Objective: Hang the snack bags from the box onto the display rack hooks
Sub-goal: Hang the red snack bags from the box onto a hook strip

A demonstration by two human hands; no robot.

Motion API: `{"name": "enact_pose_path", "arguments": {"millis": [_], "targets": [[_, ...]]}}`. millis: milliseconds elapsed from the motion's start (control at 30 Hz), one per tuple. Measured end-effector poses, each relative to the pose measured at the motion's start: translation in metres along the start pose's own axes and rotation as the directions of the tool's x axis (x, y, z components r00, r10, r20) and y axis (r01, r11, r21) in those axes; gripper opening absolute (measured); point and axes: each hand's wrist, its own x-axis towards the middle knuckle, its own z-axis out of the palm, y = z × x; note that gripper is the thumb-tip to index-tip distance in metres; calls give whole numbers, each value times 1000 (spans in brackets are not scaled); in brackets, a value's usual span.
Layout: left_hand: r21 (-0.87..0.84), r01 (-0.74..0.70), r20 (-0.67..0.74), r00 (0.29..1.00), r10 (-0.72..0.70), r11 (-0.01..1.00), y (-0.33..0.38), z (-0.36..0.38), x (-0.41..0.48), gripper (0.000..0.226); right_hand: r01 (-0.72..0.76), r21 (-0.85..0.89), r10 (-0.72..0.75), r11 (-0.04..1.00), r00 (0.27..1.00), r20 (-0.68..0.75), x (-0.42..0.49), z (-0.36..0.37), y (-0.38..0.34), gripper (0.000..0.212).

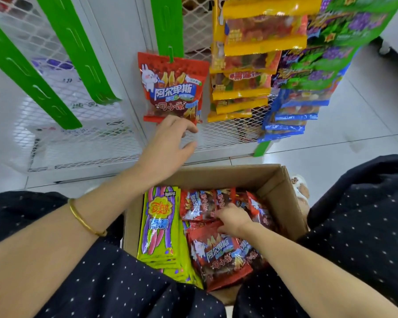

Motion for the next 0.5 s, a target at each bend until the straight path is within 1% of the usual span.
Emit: {"name": "enact_pose_path", "arguments": {"millis": [33, 67, 100, 133, 167, 200, 233, 267, 333, 400, 433, 500], "targets": [[5, 5, 3, 1000, -5, 1000, -1, 0, 0, 25, 4, 11, -4, 1000, 1000, -19, 1, 0, -2, 23], [10, 6, 6, 1000, -6, 1000, -2, 1, 1, 25, 15, 72, -14, 997, 1000, -25, 1, -5, -2, 13], [17, 7, 17, 1000, -7, 1000, -3, 0, 1, 25, 30, 197, -26, 980, 999, -23, -1, -12, -2, 11], [24, 5, 40, 999, -6, 1000, -3, 1, 2, 25, 42, 356, -42, 933, 999, -9, -4, -21, 0, 15], [31, 7, 83, 997, -9, 1000, -3, 1, 2, 25, 53, 517, -71, 854, 997, 15, -8, -34, 0, 14], [33, 15, 143, 990, -19, 999, -4, 2, 4, 26, 67, 637, -103, 768, 995, 19, -13, -49, 0, 10], [39, 27, 221, 975, -35, 999, -5, 3, 4, 27, 96, 703, -125, 705, 992, -10, -18, -64, 0, 10], [57, 38, 307, 950, -53, 998, -6, 5, 4, 29, 139, 728, -140, 671, 988, -60, -22, -78, 0, 12], [121, 45, 487, 868, -99, 992, -7, 9, 3, 35, 214, 737, -139, 641, 977, -163, -30, -104, -1, 14], [207, 24, 591, 793, -145, 978, -8, 12, 2, 35, 279, 725, -105, 630, 955, -277, -39, -129, -3, 12], [230, 7, 596, 790, -146, 973, -7, 13, 3, 30, 312, 716, -88, 624, 939, -333, -45, -141, -5, 12], [220, -1, 533, 837, -120, 976, -3, 6, 10, 14, 364, 678, -41, 639, 896, -443, -55, -163, -8, 14]]}}
